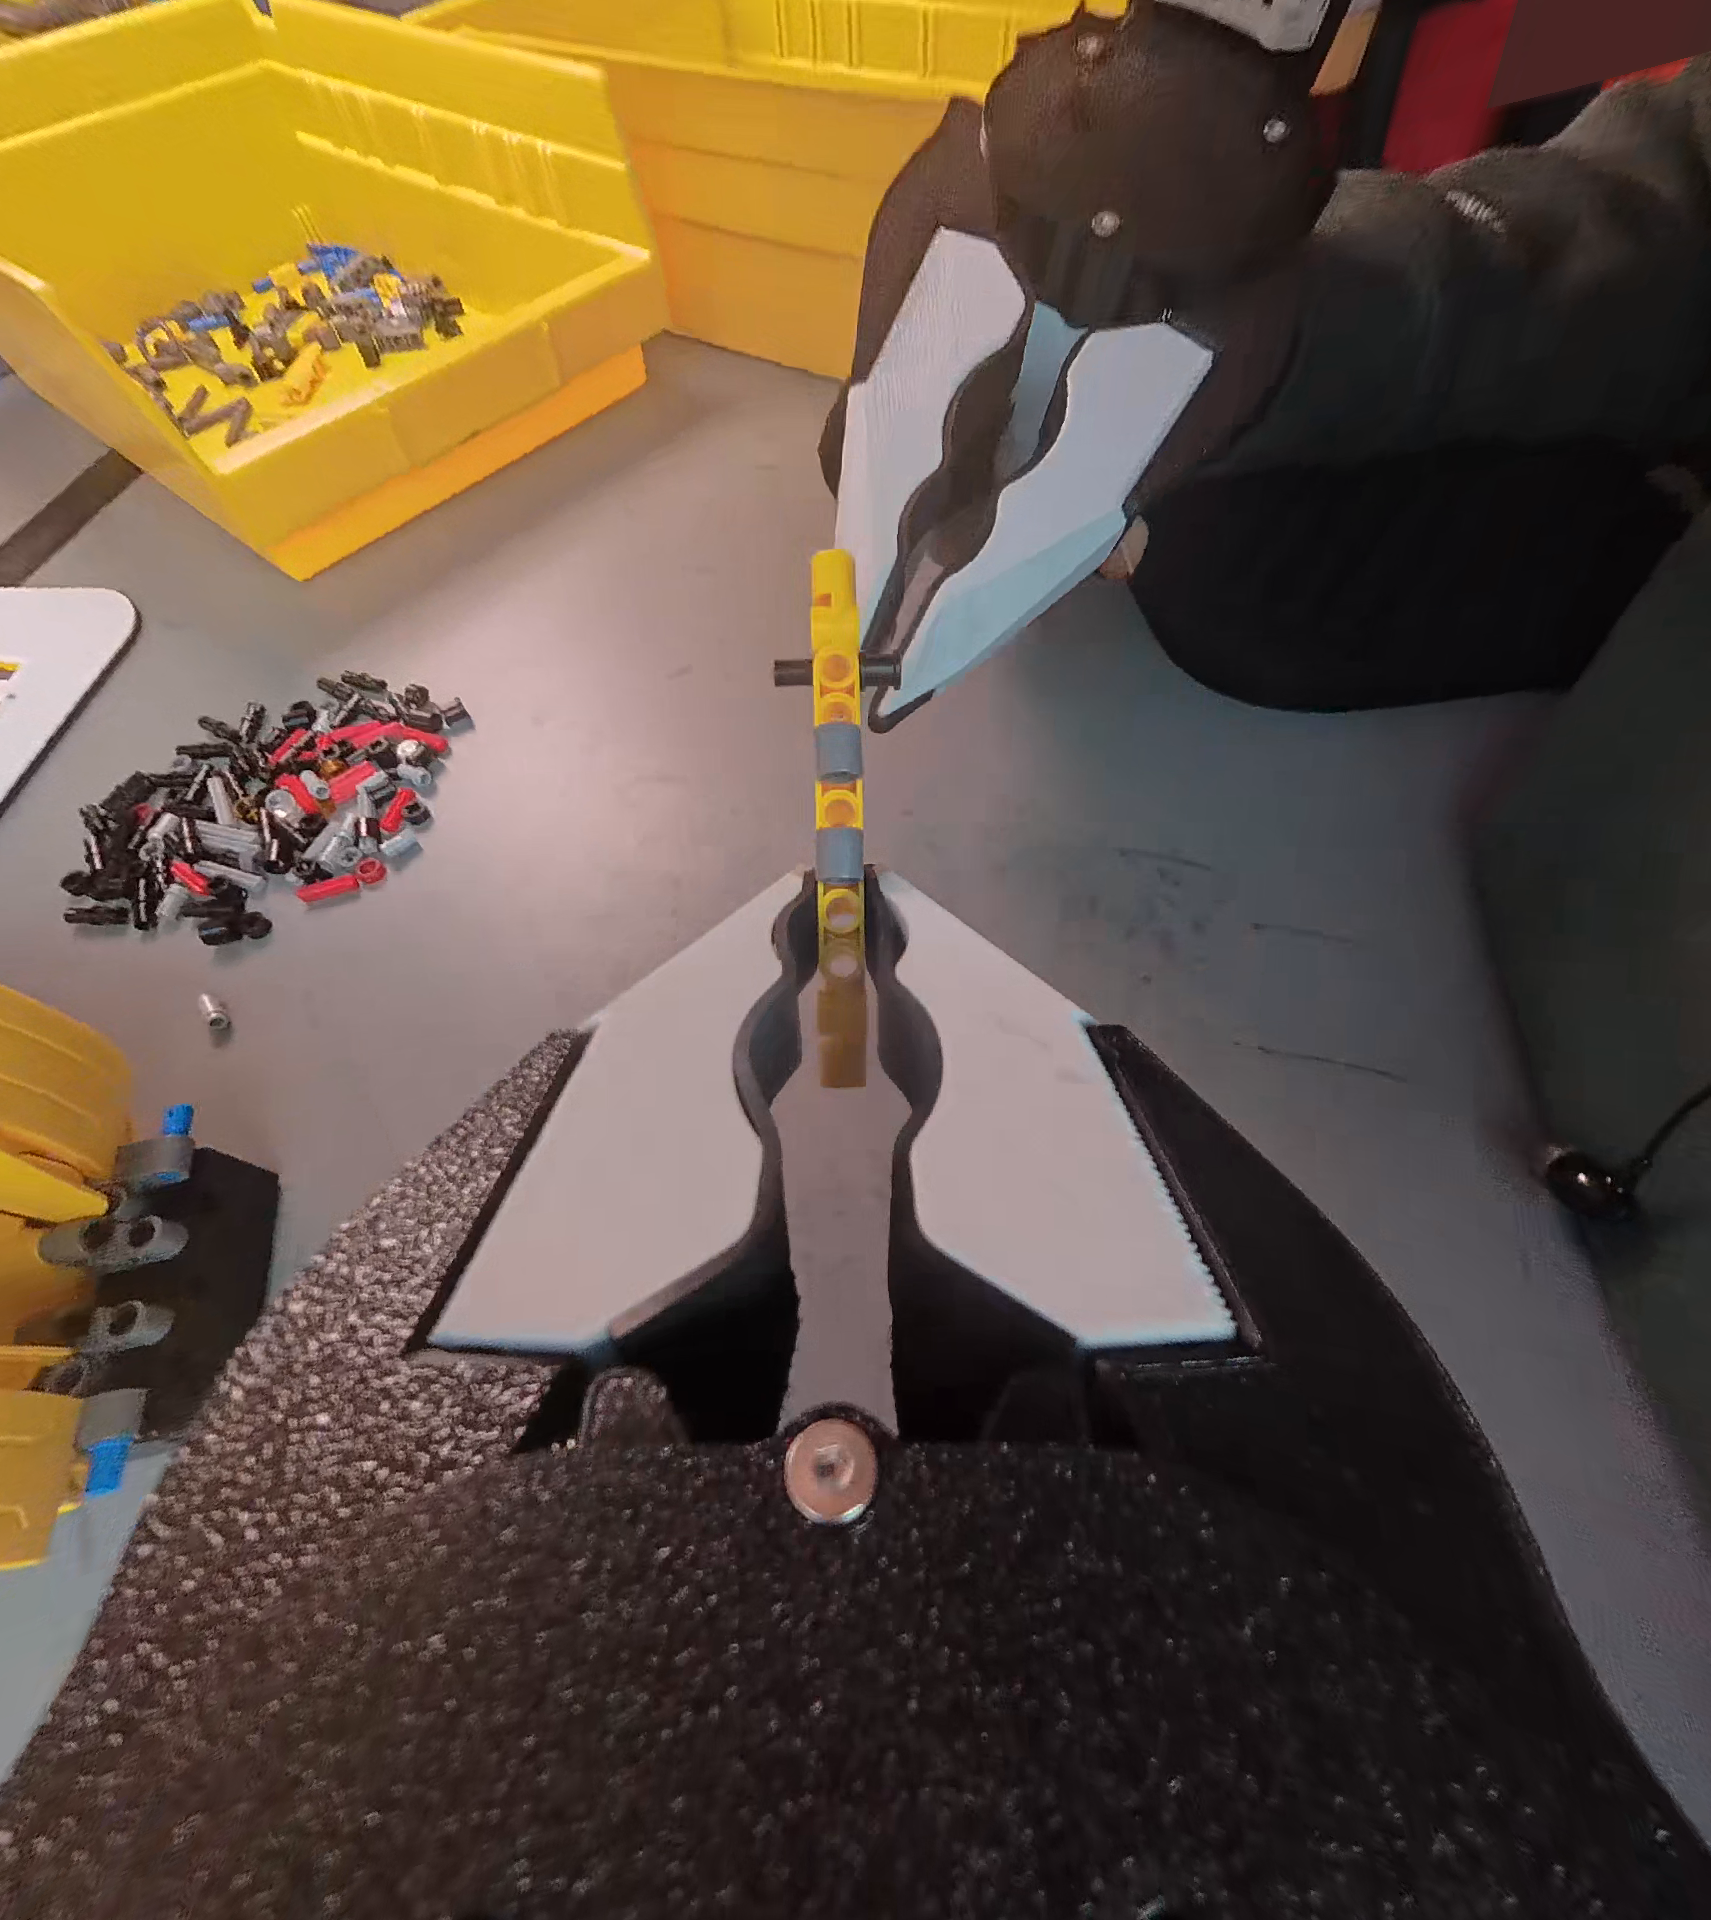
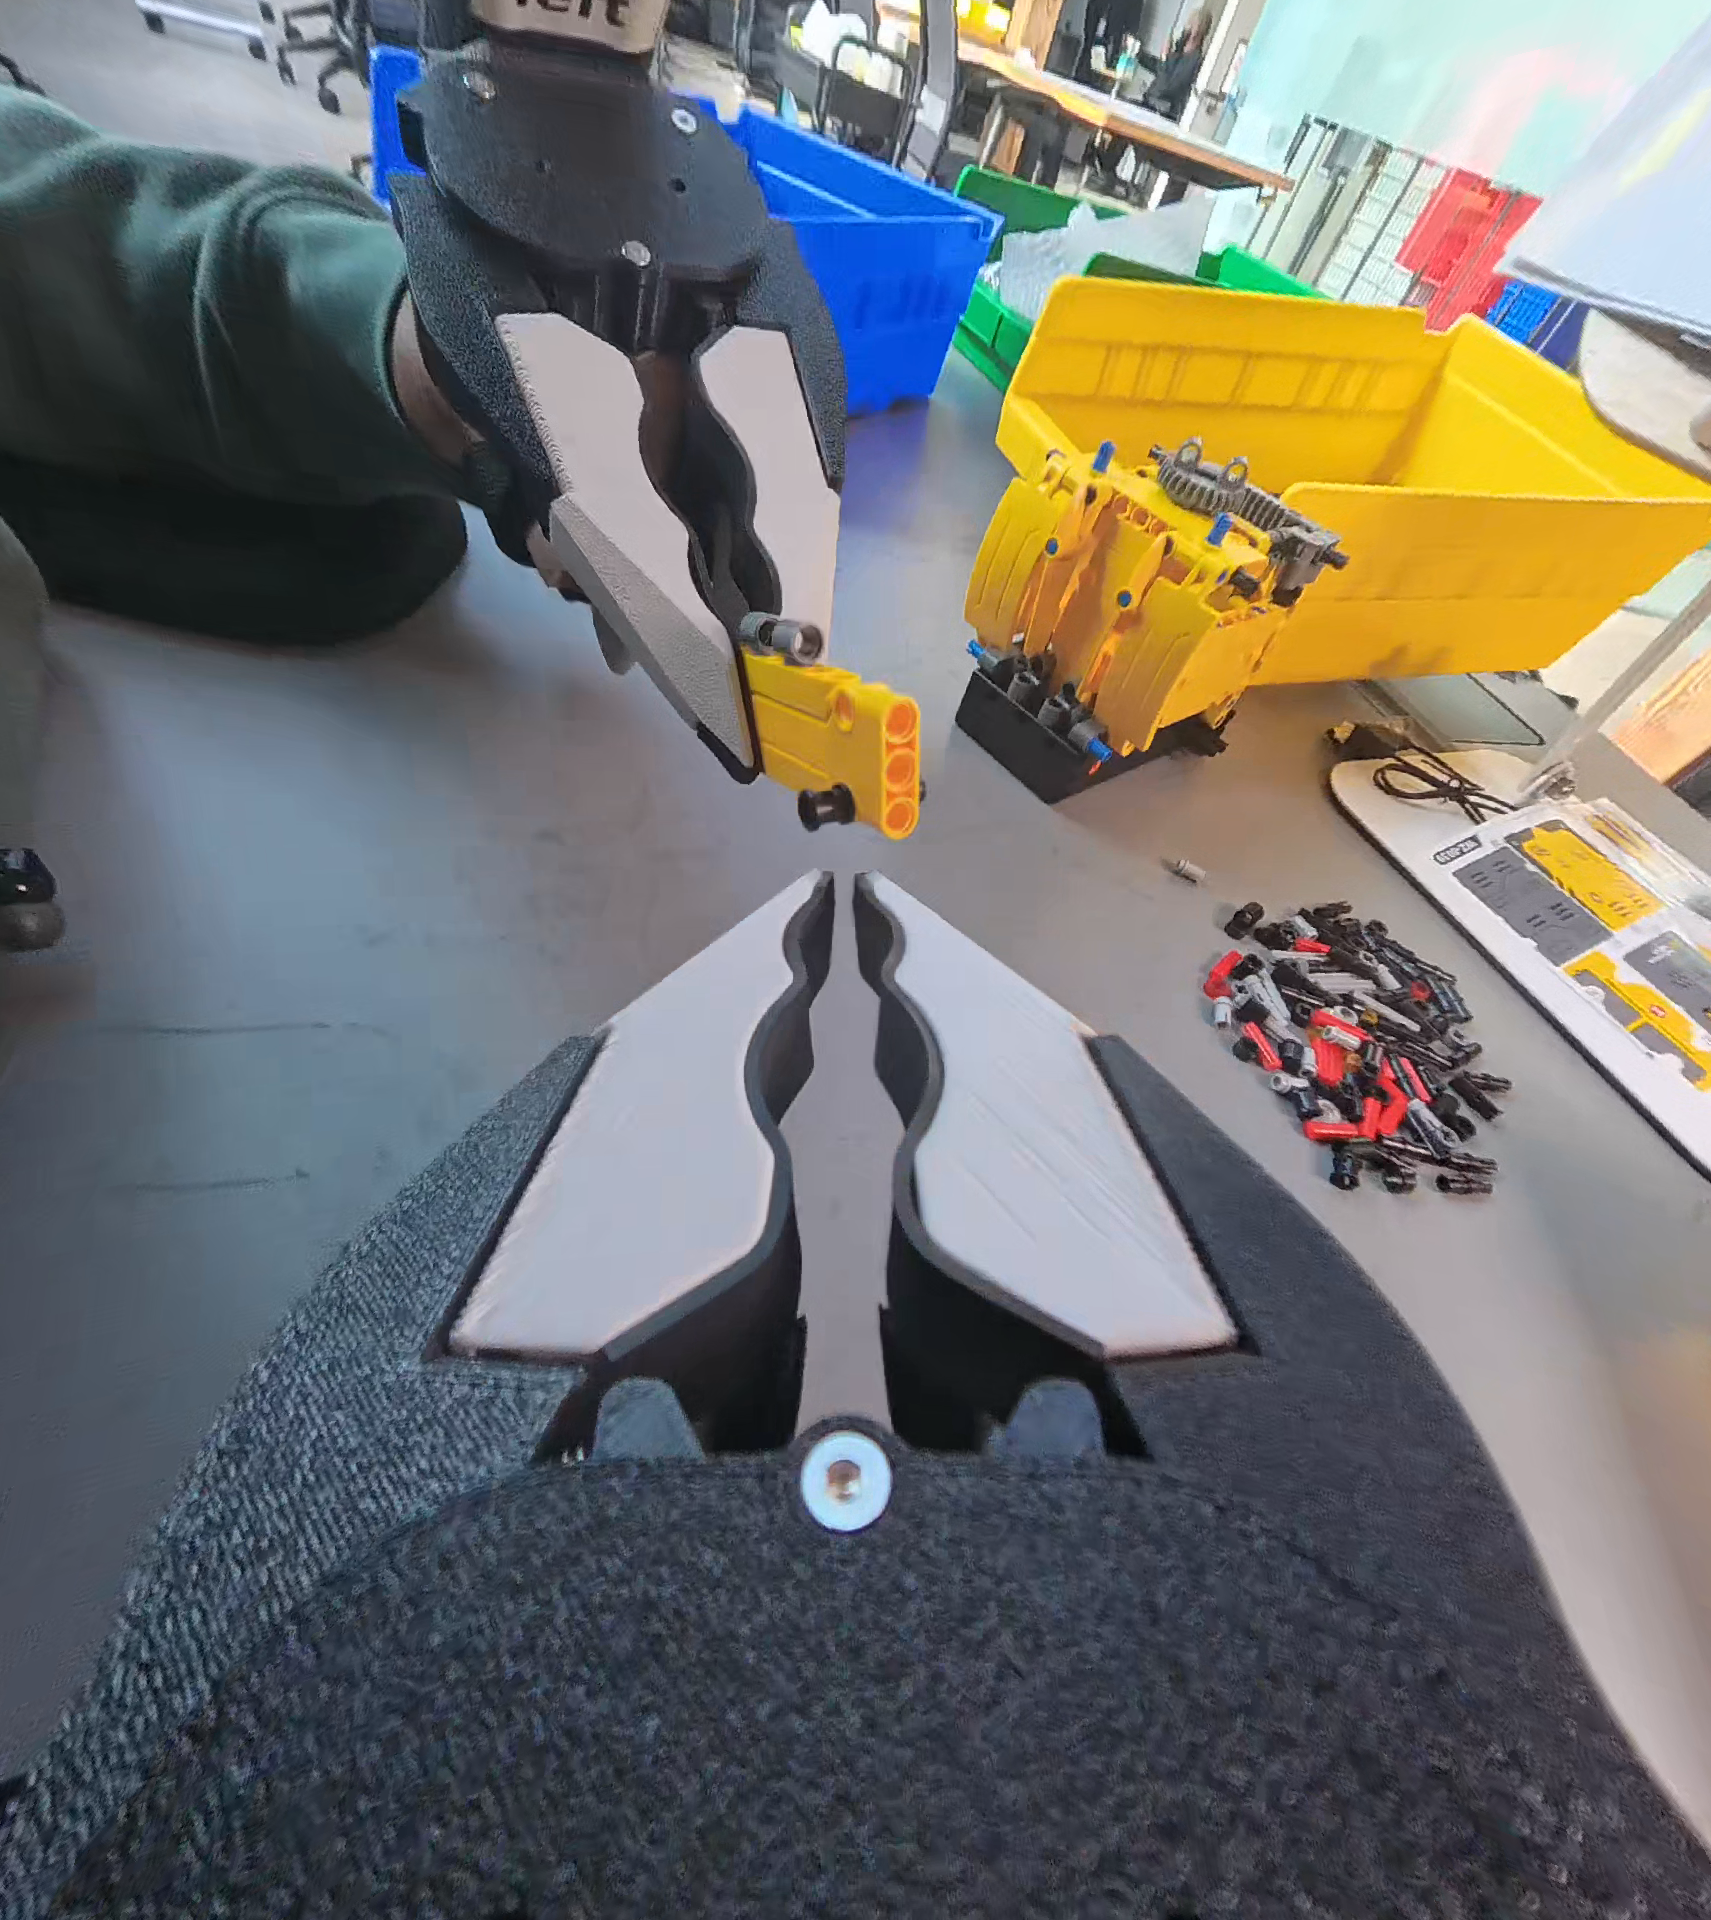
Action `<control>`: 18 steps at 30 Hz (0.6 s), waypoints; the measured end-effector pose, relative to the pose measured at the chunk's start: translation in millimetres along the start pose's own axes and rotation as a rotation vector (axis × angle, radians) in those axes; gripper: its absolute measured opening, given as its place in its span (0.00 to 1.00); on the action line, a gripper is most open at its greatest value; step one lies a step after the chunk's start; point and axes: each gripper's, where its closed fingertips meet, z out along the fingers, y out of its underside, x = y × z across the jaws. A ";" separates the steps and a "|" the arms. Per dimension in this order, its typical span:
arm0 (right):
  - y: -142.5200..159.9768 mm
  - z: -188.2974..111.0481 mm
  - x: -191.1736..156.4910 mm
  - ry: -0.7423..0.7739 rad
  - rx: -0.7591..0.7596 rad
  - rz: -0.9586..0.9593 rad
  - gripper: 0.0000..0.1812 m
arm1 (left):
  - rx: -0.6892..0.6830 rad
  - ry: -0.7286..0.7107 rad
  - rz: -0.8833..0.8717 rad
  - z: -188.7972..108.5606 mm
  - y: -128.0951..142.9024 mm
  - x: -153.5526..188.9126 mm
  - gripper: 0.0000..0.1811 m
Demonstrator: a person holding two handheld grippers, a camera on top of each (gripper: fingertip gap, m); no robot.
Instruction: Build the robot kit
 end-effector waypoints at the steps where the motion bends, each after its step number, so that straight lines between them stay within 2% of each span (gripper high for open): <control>1: 3.7 1.3 -0.4 -0.002 -0.024 -0.005 0.05 | -0.027 0.004 -0.006 2.2 5.5 0.2 0.04; 4: 7.9 0.0 4.7 0.022 -0.051 -0.031 0.11 | -0.088 0.017 -0.041 6.5 18.1 -0.6 0.04; 7: 11.4 0.2 3.1 0.052 -0.082 -0.157 0.20 | -0.139 0.040 -0.071 9.5 28.5 1.2 0.04; 10: 20.2 7.6 -11.2 0.031 -0.135 -0.284 0.24 | -0.200 0.045 -0.052 14.6 39.8 4.7 0.04; 13: 26.8 14.7 -22.8 -0.012 -0.172 -0.292 0.23 | -0.249 0.041 -0.001 19.8 47.9 9.0 0.04; 16: 36.0 16.0 -24.1 -0.032 -0.220 -0.263 0.10 | -0.266 0.060 0.010 22.8 51.1 14.7 0.04; 18: 43.1 15.2 -25.7 -0.047 -0.255 -0.267 0.07 | -0.268 0.064 0.006 23.5 52.4 15.2 0.04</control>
